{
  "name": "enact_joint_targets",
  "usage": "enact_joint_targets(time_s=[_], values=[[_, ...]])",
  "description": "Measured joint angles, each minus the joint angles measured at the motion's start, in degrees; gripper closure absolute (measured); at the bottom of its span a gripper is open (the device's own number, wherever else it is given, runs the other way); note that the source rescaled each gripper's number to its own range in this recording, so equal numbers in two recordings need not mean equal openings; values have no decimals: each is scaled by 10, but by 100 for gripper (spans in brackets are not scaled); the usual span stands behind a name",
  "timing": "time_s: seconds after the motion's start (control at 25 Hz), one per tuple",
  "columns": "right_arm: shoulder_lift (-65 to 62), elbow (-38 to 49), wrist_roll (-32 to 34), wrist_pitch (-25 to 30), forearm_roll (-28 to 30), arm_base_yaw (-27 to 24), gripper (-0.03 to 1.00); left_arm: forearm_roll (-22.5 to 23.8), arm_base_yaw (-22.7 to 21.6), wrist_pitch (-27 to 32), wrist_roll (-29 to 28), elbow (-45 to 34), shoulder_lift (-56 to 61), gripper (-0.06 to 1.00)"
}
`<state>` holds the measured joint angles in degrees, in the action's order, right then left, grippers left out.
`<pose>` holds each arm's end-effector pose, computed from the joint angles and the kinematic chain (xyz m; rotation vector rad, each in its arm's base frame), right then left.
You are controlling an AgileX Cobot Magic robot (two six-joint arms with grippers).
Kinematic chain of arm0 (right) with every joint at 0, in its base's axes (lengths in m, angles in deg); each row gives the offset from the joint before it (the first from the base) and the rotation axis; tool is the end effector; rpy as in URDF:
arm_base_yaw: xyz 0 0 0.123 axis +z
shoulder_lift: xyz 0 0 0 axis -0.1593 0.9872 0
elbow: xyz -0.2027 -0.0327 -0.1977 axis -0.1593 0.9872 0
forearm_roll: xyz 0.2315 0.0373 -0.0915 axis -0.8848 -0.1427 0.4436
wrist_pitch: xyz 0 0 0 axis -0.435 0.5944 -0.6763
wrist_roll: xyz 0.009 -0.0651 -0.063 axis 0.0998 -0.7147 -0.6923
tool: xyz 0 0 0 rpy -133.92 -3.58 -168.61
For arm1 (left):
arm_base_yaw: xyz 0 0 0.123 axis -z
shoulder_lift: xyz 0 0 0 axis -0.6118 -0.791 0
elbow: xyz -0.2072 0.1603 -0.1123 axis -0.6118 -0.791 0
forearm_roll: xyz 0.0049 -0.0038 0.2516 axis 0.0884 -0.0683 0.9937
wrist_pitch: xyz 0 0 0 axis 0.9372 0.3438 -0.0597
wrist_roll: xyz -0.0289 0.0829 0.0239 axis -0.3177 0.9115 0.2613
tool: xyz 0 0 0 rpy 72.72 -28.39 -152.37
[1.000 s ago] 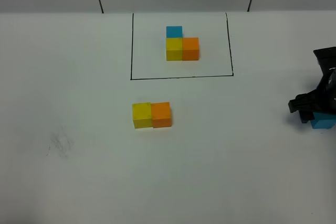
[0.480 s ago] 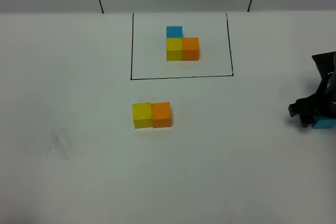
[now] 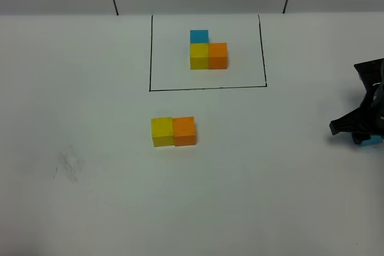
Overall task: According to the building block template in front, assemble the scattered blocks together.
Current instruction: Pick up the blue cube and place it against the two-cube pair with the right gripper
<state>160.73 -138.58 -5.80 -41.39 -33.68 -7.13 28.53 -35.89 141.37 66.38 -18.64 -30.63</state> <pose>0.3284 -0.0010 0.1157 -0.1227 2.9440 -0.2082 -0.0070 -0.0050 0.2783 0.0779 2.0361 -0.0729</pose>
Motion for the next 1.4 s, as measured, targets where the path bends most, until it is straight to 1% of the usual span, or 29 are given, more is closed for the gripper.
enact_joint_targets(time_s=[0.24,0.4,0.48,0.6,0.72,1.04,1.24,1.4], values=[[-1,0,-4,-9,-6,0,45,0,0,0,0,0,0,94],[-17,-13,-27,-2,-48,0,45,0,0,0,0,0,0,94],[-31,-32,-50,16,-72,0,45,0,0,0,0,0,0,94],[-49,-65,-76,60,-95,11,45,0,0,0,0,0,0,94],[-70,-96,-82,91,-101,31,45,0,0,0,0,0,0,94],[-98,-201,-81,164,-104,111,45,0,0,0,0,0,0,94],[-98,-248,-71,170,-106,175,45,0,0,0,0,0,0,94],[-98,-264,-64,156,-116,223,45,0,0,0,0,0,0,94]])
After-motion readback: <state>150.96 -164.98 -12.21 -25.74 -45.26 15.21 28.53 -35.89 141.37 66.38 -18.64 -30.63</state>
